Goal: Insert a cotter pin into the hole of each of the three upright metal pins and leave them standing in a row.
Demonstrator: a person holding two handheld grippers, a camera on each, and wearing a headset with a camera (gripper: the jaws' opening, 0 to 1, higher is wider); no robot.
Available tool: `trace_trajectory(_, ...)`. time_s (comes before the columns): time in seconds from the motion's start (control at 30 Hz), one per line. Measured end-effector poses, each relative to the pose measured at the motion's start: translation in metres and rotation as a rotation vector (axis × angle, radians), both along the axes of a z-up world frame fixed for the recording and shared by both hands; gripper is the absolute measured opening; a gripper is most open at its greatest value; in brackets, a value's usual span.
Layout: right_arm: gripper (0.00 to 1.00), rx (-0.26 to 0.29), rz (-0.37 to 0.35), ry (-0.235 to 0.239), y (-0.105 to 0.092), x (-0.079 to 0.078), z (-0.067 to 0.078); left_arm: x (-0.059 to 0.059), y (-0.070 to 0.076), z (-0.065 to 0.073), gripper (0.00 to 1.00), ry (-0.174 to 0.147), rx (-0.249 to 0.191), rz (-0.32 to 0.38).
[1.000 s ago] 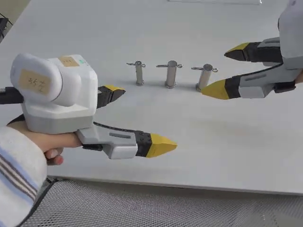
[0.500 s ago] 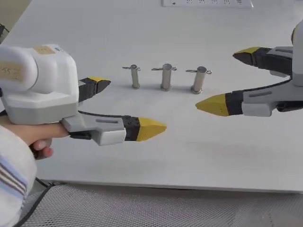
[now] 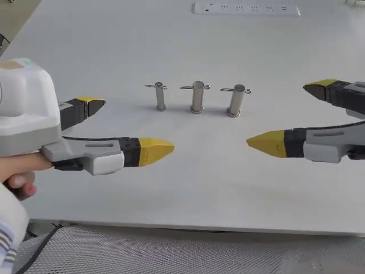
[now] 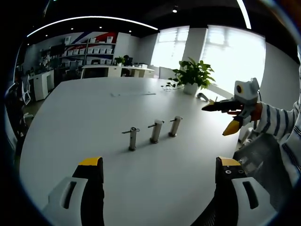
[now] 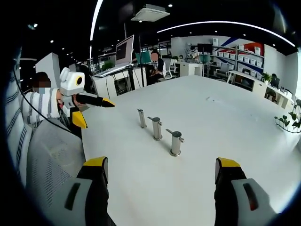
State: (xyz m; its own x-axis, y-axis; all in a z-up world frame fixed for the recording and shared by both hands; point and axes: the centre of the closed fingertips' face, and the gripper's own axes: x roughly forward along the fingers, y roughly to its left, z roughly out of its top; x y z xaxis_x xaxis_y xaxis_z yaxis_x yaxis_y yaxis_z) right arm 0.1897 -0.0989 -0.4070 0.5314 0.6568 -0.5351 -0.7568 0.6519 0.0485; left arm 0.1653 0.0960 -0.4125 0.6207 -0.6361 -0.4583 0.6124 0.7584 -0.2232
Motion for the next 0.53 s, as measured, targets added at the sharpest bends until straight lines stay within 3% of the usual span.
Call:
trace_trajectory(0.23, 0.96, 0.003, -0.038, 0.036, -0.006, -0.008, -0.004, -0.007, 0.008, -0.010, 0.99, 0.022, 0.017, 0.018)
trace_trajectory(0.4, 0.97, -0.026, -0.060, 0.059, -0.010, -0.011, -0.010, -0.010, 0.010, -0.011, 0.99, 0.034, 0.015, 0.013)
trace_trajectory(0.53, 0.98, -0.011, -0.068, 0.040, -0.008, -0.011, -0.009, -0.011, 0.011, -0.013, 0.99, 0.042, 0.012, 0.014)
